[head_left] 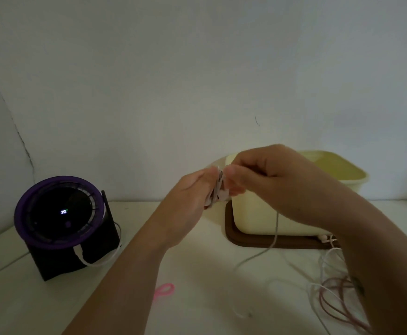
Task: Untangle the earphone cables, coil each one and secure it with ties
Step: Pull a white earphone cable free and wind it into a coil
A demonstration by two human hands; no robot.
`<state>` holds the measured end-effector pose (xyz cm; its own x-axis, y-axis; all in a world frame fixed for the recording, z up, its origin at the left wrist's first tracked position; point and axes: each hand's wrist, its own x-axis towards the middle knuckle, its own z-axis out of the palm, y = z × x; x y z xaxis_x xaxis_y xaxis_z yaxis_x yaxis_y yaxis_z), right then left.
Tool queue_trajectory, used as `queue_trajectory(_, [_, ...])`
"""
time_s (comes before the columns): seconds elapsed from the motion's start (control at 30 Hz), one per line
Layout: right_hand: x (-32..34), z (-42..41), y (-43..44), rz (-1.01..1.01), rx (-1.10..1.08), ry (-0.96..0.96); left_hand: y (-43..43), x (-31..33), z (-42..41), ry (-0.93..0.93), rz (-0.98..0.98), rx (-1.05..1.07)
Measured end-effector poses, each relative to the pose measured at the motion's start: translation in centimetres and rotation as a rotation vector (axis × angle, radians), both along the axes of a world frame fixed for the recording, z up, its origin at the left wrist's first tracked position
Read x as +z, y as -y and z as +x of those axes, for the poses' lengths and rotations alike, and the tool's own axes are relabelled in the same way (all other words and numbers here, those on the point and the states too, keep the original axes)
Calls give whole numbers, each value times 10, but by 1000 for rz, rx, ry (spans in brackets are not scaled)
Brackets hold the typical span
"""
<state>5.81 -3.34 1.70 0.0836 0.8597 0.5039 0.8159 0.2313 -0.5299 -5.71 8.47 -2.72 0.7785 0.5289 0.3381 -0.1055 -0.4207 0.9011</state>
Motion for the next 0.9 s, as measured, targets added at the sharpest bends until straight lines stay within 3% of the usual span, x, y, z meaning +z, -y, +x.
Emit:
queue_trajectory(0.17, [-3,15,-8,180,-121,-148,9,3,-1,-28,26,-89])
queue_trajectory(0.27, [-10,22,-15,186,-102,-251,12,6,-2,1,8,-146])
queue_trajectory(0.47, [-27,21,-28,41,47,-408,15,15,-7,226,-358,-370])
queue_trajectory(0.57, [-33,17,-33,-15,-12,-240,11,20,-7,439,-560,-321])
queue_trajectory(0.63, [-35,11,-34,-98,-32,-86,5,19,-7,492,-568,-222])
queue_trajectory(0.73, [-31,3,-27,-212,-5,20,-3,15,-7,452,-512,-160])
queue_trajectory(0.9, [-15,-1,-11,-231,-4,130,-8,7,-5,317,-425,-127])
